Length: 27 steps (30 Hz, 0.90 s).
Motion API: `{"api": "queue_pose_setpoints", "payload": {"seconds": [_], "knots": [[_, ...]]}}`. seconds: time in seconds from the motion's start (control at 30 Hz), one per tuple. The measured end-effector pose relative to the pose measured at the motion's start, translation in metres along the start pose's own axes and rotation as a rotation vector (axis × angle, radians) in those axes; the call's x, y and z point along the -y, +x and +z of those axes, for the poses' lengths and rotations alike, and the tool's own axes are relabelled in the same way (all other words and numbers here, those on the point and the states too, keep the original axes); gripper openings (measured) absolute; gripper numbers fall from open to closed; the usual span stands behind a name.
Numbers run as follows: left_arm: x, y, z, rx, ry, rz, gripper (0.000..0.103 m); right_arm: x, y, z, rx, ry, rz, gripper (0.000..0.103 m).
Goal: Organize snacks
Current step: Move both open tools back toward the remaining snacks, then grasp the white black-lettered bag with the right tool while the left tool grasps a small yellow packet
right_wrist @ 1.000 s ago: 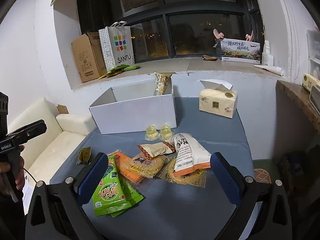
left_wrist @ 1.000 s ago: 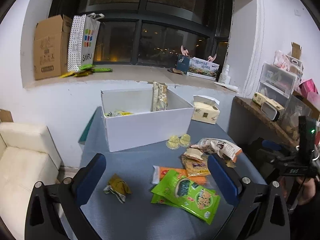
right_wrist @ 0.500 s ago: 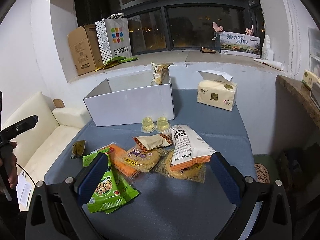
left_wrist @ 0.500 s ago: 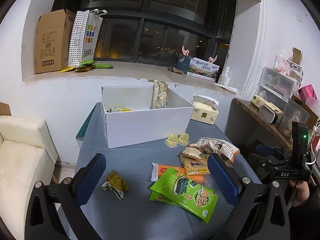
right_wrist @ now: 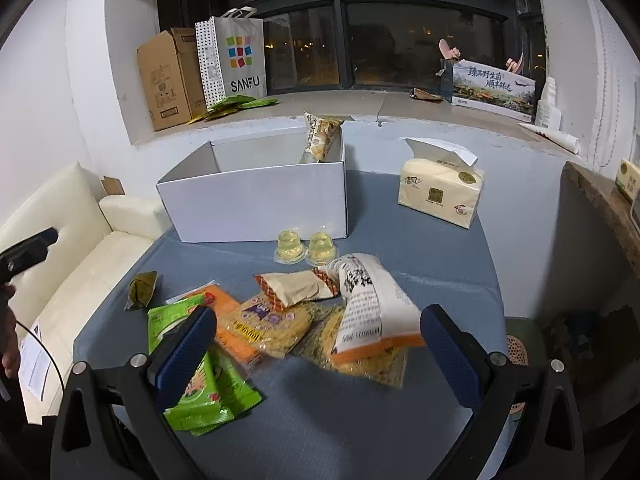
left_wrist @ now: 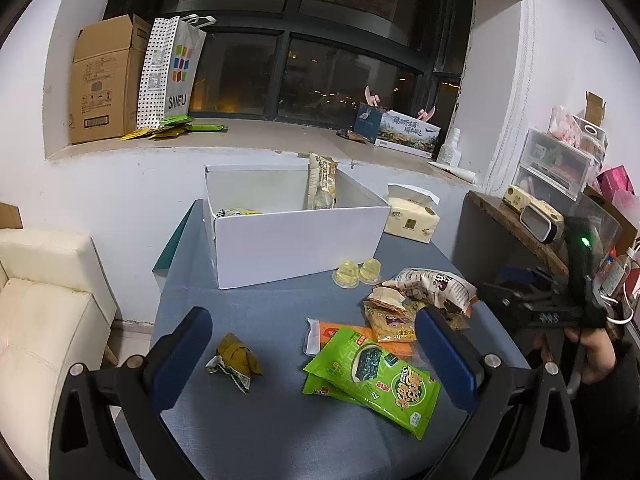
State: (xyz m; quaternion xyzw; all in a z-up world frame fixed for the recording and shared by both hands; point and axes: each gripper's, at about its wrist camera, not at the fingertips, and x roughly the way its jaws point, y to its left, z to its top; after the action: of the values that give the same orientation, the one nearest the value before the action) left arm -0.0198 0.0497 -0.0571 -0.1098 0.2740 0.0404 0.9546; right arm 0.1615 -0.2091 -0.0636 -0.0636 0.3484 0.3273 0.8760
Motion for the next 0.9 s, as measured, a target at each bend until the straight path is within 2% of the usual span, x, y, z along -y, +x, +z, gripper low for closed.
{"api": "queue_pose_setpoints", "payload": {"seconds": [0.17,0.37,0.63,0.7,0.73,0.9], "knots": [[0.003,-0.001,0.002,0.005,0.005,-0.008,0.103,0.009,0.033,0.021,-0.062,-0.038,-0.033,0.103],[0.004,-0.001,0.002,0.006,0.01,-0.008,0.103,0.032,0.084,0.04,-0.176,0.023,0.001,0.103],[0.002,0.003,-0.002,-0.009,0.006,-0.006,0.103,0.04,0.132,0.031,-0.307,0.004,-0.015,0.103],[0.002,0.004,-0.002,-0.012,0.006,-0.007,0.103,0.042,0.139,0.026,-0.341,0.004,-0.019,0.085],[0.003,0.004,-0.002,-0.014,0.008,-0.008,0.103,0.042,0.144,0.022,-0.374,0.002,-0.002,0.041],[0.002,0.006,-0.003,-0.018,0.006,-0.009,0.103,0.039,0.136,0.015,-0.356,-0.019,0.015,0.04]]}}
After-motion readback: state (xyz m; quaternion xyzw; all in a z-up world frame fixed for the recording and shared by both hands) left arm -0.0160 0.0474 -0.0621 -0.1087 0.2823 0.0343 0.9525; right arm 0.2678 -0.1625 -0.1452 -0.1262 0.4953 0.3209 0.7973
